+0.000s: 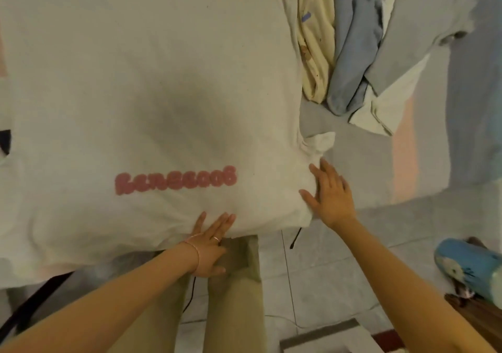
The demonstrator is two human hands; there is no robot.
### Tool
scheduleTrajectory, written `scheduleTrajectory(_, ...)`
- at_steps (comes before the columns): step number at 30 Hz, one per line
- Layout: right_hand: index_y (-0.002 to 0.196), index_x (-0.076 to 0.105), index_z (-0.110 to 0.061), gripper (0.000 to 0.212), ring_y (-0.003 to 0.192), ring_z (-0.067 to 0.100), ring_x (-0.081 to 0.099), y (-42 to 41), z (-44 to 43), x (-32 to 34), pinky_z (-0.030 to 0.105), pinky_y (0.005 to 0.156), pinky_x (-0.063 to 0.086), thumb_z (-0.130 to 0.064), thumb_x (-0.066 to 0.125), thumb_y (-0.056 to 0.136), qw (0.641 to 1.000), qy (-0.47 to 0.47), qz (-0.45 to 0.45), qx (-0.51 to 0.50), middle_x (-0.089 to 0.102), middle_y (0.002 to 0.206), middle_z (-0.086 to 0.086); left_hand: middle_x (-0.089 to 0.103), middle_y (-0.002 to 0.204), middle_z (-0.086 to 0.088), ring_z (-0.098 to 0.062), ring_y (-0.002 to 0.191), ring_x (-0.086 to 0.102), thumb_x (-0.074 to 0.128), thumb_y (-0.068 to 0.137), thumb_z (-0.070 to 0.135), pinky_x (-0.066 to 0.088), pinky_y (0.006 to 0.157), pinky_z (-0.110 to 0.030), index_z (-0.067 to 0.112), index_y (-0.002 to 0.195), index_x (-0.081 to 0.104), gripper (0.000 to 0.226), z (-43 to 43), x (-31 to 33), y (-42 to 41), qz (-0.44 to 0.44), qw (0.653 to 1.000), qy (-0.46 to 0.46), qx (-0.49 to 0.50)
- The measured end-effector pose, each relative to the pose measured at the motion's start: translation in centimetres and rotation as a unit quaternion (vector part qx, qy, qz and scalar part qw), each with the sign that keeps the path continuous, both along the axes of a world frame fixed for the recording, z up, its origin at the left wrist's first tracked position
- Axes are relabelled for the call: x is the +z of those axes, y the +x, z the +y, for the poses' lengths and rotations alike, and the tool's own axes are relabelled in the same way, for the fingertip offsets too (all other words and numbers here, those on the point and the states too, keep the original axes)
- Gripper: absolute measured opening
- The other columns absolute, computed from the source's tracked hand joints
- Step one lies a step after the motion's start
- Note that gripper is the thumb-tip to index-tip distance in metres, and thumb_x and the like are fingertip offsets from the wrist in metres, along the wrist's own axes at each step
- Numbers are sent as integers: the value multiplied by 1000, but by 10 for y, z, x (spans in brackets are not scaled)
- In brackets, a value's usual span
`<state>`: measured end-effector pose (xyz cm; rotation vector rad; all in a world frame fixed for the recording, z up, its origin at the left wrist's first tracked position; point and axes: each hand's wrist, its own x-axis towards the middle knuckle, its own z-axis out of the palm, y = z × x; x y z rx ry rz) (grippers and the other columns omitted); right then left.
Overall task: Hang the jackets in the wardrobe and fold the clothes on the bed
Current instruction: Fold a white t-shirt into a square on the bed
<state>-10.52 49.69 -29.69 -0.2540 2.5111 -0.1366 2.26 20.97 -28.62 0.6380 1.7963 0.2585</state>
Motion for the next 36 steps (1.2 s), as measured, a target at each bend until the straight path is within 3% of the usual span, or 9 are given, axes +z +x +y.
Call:
scheduleTrajectory(3, 133, 41, -7, 70, 109, 25, 49, -7, -9, 8, 40, 96, 43, -53, 61, 83, 943, -152, 30, -295, 47, 121, 9, 1, 158, -5, -25, 144, 5, 43, 93, 44, 3, 115, -47, 25, 118, 56, 33, -1, 16, -32, -35, 996, 14, 80)
scheduleTrajectory(6, 148, 23, -13, 79, 97, 18, 48, -31, -24, 5, 31, 90, 47, -31, 68, 85, 841, -269, -55, -466, 44, 110, 7, 54, 121, 0, -18, 112, 50, 42, 97, 30, 38, 102, -32, 24, 107, 57, 18, -7, 21, -71, -62, 930, 86, 353)
scheduleTrajectory(12, 126, 54, -14, 47, 107, 24, 61, -56, -35, 1, 33, 87, 53, -15, 71, 82, 788, -366, -96, -485, 60, 123, 9, 59, 108, 3, -13, 89, 56, 44, 97, 12, 47, 68, -11, 15, 114, 56, 21, 1, 25, -128, -68, 785, 176, 591)
scheduleTrajectory(14, 113, 63, -8, 31, 95, 22, 65, -58, -31, 7, 29, 77, 53, -10, 70, 82, 787, -391, -103, -466, 68, 108, 8, 60, 110, 2, -10, 86, 57, 43, 97, 13, 46, 64, -18, 15, 115, 56, 22, 10, 22, -138, -108, 749, 189, 626)
scheduleTrajectory(19, 116, 62, -14, 28, 91, 6, 62, -47, -2, 21, 16, 70, 48, -18, 64, 88, 799, -364, -86, -471, 66, 103, -6, 54, 129, 0, -14, 119, 48, 43, 97, 16, 41, 98, -30, 23, 114, 58, 23, 39, 9, -136, -132, 725, 204, 645)
scheduleTrajectory(24, 112, 58, 0, 27, 57, 6, 61, -39, 22, 33, 16, 60, 49, -14, 64, 89, 821, -368, -90, -427, 61, 75, 12, 46, 139, 0, -15, 130, 40, 39, 99, 23, 39, 102, -31, 28, 114, 55, 23, 74, 3, -130, -168, 689, 230, 667)
scheduleTrajectory(28, 94, 57, 4, 24, 63, 16, 46, -45, 21, 37, 26, 63, 39, -20, 58, 93, 894, -317, -26, -316, 48, 70, 10, 46, 138, 6, -10, 129, 40, 36, 99, 27, 39, 100, -32, 30, 113, 56, 24, 94, 5, -135, -200, 637, 232, 707)
scheduleTrajectory(31, 87, 50, -3, 19, 73, 14, 42, -56, 9, 42, 19, 61, 30, -19, 51, 96, 941, -265, 50, -203, 49, 82, 6, 48, 135, 7, -8, 123, 44, 42, 96, 31, 41, 95, -31, 29, 111, 59, 23, 104, 10, -138, -197, 616, 231, 727)
scheduleTrajectory(36, 80, 34, -26, 23, 53, 4, 37, -65, -17, 55, 18, 48, 29, -19, 42, 100, 922, -310, 49, -227, 41, 61, -6, 49, 133, 10, -7, 119, 45, 36, 97, 36, 42, 93, -34, 31, 113, 59, 29, 104, 14, -140, -206, 595, 233, 741)
